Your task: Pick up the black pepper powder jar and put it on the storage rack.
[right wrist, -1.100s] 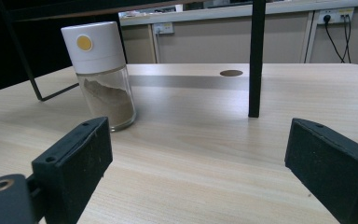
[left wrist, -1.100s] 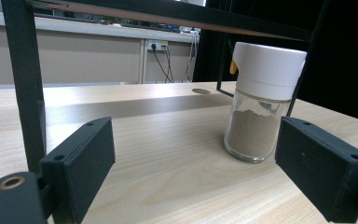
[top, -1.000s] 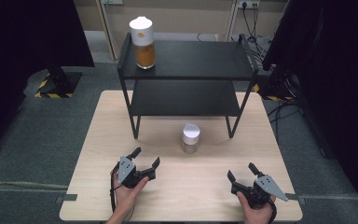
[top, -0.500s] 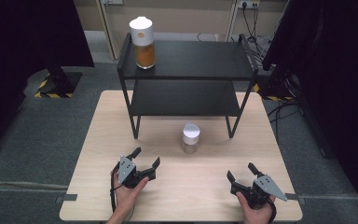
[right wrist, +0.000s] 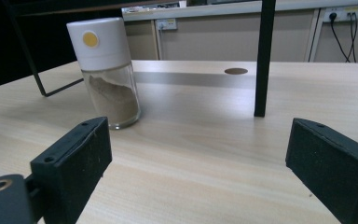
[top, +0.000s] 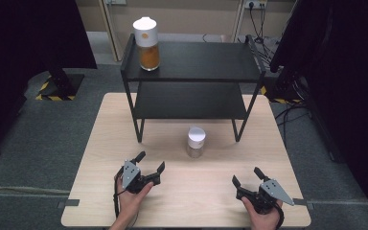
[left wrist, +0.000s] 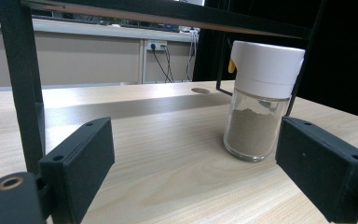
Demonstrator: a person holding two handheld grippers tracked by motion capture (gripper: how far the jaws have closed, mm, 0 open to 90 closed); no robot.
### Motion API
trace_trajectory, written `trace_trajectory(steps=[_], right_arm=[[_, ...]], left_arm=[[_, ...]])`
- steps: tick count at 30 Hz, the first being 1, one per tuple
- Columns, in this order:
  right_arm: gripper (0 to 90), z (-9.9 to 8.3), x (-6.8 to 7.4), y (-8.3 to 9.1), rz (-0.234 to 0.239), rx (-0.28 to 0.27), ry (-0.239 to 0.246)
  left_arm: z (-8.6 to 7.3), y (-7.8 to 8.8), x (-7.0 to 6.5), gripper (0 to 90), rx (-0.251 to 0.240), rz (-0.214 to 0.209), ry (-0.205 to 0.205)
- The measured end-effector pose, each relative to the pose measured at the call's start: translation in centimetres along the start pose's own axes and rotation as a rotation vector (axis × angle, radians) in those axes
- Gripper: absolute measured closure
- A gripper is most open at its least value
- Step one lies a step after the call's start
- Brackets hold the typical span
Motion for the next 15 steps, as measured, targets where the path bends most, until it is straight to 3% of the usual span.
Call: trace_trajectory(steps=[8,15], right_arm=[[7.1,2.4,1.1,-0.7,0.042,-0.035,0.030],[7.2,4.4,3.5,-3.3,0.108,-0.071,0.047]], left_arm=[[0.0,0.0,0.0,11.1,-0.003,0.002,0.005],[0.0,0.0,0.1,11.0,-0.004,0.000,0.007]])
Point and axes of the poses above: each handheld gripper's, and its own axes: y roughly backward along the jaws, z roughly out of its top, x roughly to its left, the point moved 8 cm from there along -y, roughly forward along the jaws, and after that the axes turned 8 degrees about -z, right-handed, at the moved point
